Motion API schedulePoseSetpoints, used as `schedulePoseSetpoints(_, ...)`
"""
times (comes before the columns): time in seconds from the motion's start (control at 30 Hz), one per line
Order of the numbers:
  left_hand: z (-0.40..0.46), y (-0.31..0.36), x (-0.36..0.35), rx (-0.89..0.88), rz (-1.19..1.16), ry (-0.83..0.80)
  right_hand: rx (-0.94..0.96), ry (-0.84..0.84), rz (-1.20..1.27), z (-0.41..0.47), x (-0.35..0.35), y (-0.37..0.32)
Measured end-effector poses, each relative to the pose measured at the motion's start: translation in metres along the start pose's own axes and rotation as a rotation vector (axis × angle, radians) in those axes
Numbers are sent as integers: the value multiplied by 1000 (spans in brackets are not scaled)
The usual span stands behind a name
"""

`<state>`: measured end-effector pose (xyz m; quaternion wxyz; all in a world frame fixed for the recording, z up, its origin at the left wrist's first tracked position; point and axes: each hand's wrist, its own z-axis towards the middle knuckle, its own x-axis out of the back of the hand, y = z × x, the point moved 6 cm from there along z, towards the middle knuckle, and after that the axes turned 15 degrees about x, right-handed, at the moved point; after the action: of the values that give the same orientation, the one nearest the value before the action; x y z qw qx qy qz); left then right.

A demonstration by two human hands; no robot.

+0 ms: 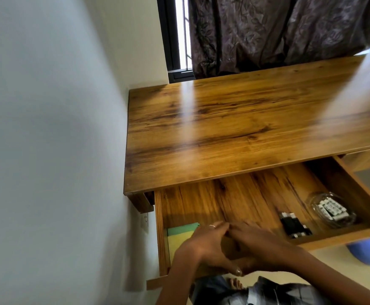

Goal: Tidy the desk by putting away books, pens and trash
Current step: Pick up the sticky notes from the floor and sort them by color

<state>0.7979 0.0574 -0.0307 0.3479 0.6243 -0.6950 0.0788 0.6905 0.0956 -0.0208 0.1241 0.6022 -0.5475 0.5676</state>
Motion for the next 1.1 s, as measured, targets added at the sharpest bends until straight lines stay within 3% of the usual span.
schedulePoseSetpoints(0.07,1,6,-3,-3,63,97,-2,78,-96,-4,4,2)
schedulePoseSetpoints(0.2,-1,15,16,-71,228,547,-20,113,-225,-3,7,7)
schedulePoseSetpoints(0.27,-2,12,30,-86,244,689,-18,107,-275,1,7,9)
schedulePoseSetpoints(0.53,8,-21,26,39,169,458,-19,134,-304,15,20,15)
schedulePoseSetpoints(1.1,32,-33,90,126,259,796,-135,180,-454,80,78,56)
